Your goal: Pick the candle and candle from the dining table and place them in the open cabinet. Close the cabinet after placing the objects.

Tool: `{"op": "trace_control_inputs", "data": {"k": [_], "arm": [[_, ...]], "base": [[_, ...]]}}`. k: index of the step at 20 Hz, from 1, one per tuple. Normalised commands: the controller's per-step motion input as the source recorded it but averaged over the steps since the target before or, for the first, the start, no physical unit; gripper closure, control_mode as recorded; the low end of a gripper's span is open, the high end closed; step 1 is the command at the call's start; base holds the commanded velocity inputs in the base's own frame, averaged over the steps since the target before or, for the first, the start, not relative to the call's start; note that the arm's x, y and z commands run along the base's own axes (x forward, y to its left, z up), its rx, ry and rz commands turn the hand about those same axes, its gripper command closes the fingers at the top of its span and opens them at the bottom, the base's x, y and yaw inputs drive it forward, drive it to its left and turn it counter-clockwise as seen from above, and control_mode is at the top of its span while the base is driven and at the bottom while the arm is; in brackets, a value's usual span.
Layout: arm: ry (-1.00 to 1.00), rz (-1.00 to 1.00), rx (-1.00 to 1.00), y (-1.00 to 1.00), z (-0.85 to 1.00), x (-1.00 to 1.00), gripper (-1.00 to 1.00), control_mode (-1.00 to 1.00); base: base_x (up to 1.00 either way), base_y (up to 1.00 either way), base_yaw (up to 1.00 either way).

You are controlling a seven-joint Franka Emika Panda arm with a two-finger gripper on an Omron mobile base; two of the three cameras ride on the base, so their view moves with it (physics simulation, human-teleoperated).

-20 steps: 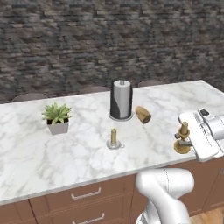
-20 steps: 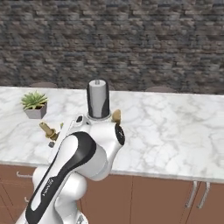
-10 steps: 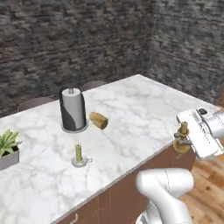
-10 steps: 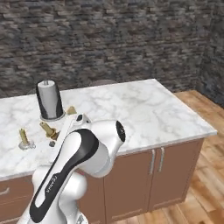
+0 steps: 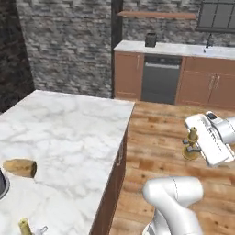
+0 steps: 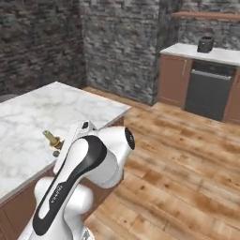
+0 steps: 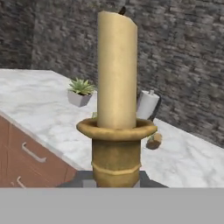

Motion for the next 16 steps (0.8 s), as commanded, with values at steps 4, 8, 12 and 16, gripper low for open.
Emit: {"op": "trace_control_inputs", "data": {"k": [4,8,12,16], "arm": [[0.00,0.00,0.00,0.00,0.00,0.00,1.00,1.00],[0.00,0.00,0.00,0.00,0.00,0.00,1.00,1.00],[0.00,0.00,0.00,0.00,0.00,0.00,1.00,1.00],[0.00,0.00,0.00,0.00,0.00,0.00,1.00,1.00]], "base": [[0.00,0.00,-0.99],[0.11,0.00,-0.77],[0.19,0.00,-0.44],[0.32,0.02,-0.23]]}}
